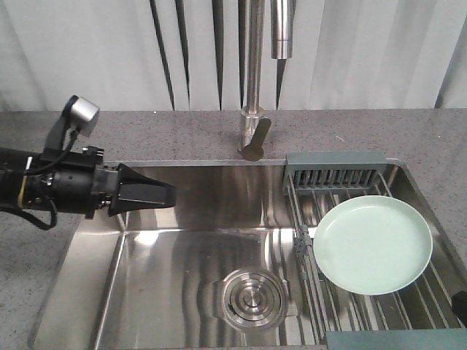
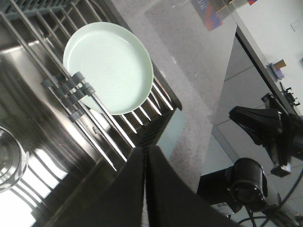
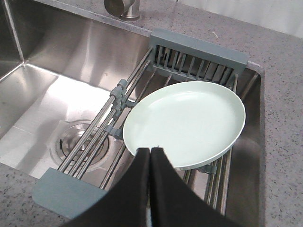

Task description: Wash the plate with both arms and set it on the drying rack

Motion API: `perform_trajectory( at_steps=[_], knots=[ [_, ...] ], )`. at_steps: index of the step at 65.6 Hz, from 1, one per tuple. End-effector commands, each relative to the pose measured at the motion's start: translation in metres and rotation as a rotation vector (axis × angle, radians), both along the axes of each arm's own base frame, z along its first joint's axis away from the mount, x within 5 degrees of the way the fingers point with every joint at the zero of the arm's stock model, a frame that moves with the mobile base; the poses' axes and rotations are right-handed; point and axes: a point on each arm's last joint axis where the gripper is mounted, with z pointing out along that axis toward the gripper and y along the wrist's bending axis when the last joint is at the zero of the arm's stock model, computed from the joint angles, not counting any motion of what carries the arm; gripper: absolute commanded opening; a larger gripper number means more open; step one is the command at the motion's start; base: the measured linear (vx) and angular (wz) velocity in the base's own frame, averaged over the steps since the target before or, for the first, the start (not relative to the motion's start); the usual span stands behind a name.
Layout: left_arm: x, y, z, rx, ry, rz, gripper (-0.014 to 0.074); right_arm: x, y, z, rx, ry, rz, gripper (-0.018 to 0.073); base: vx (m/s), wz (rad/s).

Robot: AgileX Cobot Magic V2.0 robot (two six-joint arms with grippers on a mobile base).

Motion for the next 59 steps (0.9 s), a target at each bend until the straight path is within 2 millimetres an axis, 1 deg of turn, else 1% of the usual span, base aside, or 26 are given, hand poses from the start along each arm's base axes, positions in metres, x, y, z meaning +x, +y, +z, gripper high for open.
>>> perform_trajectory(
  at_steps=[1,8,15,24,33,40,47,52,59],
  knots=[
    [-0.032,0.004,0.029,0.010,-0.116,0.001,-0.0006,0.003,-0.002,0.012,0.012,-0.075,-0.030,-0.0005,0.00,0.00],
    [-0.061,0.008,0.042,0.013,-0.191,0.026,-0.0006,0.004,-0.002,0.013,0.012,-0.082,-0.035,-0.0005,0.00,0.00],
    [-0.091,0.011,0.048,0.012,-0.255,0.046,-0.0006,0.004,-0.002,0.013,0.010,-0.083,-0.035,-0.0005,0.00,0.00],
    [-0.128,0.016,0.044,0.018,-0.326,0.095,-0.0006,0.004,-0.002,0.013,0.010,-0.083,-0.035,-0.0005,0.00,0.00],
    [-0.158,0.024,0.029,0.037,-0.391,0.194,-0.0006,0.004,-0.002,0.013,0.012,-0.082,-0.034,-0.0005,0.00,0.00],
    [-0.174,0.031,0.015,0.054,-0.439,0.289,-0.0006,0.004,-0.002,0.013,0.012,-0.082,-0.034,-0.0005,0.00,0.00],
    [-0.181,0.038,0.000,0.077,-0.463,0.389,-0.0006,0.004,-0.002,0.013,0.012,-0.082,-0.034,-0.0005,0.00,0.00],
    [-0.186,0.040,-0.004,0.077,-0.484,0.414,-0.0006,0.004,-0.002,0.013,0.012,-0.082,-0.034,-0.0005,0.00,0.00],
    [-0.191,0.039,-0.006,0.070,-0.491,0.400,-0.0006,0.004,-0.002,0.013,0.012,-0.082,-0.034,-0.0005,0.00,0.00]
  ],
)
